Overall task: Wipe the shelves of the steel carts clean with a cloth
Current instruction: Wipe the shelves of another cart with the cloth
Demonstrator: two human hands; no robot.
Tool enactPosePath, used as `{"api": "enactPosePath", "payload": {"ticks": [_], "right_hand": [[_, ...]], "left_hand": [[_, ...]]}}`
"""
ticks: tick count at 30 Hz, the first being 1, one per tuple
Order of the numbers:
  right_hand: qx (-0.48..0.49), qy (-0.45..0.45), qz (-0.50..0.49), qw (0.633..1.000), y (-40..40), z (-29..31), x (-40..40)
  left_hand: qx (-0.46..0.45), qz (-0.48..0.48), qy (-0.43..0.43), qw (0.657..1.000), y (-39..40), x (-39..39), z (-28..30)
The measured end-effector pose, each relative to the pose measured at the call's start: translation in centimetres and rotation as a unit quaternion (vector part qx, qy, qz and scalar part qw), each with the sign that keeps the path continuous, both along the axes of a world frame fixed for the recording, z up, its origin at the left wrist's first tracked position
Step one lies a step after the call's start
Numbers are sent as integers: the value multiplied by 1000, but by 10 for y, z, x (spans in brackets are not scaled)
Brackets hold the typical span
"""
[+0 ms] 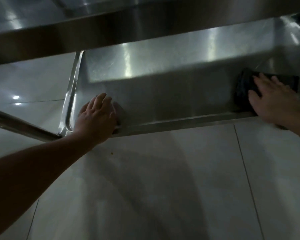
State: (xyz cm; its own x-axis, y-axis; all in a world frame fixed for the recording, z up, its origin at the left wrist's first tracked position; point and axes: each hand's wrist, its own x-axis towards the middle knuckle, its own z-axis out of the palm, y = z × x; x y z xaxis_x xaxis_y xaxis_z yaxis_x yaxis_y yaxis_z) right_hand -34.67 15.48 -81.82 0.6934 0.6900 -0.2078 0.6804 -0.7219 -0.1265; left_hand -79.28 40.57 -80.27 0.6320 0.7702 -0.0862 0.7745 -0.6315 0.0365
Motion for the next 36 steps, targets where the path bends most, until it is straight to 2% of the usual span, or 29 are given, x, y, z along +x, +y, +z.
{"api": "enactPosePath", "payload": {"ticks": [3, 8, 11, 14, 20, 24, 28, 31, 36], "right_hand": [[-4, 18, -19, 1000, 17, 2, -21], [9, 44, 185, 982, 35, 7, -87], [26, 47, 255, 965, 29, 10, -83], [34, 32, 215, 976, 19, 7, -44], [34, -10, 43, 998, -23, -4, 77], [28, -43, -56, 997, -45, -5, 142], [39, -33, -126, 991, -15, -4, 160], [52, -19, -95, 994, 16, -3, 157], [43, 5, 68, 997, 61, 3, 103]], "left_hand": [[-5, -36, -25, 999, -18, 48, 2], [-20, -71, -90, 993, -51, 148, 5], [-62, -45, -113, 991, -72, 196, 0], [-83, -29, -121, 989, -87, 226, -8], [-95, -47, -113, 988, -108, 242, -25], [-80, -42, -130, 987, -112, 237, -31], [-64, -45, -131, 988, -114, 236, -33], [-51, -37, -130, 989, -117, 238, -35], [-41, -25, -128, 991, -119, 241, -36]]}}
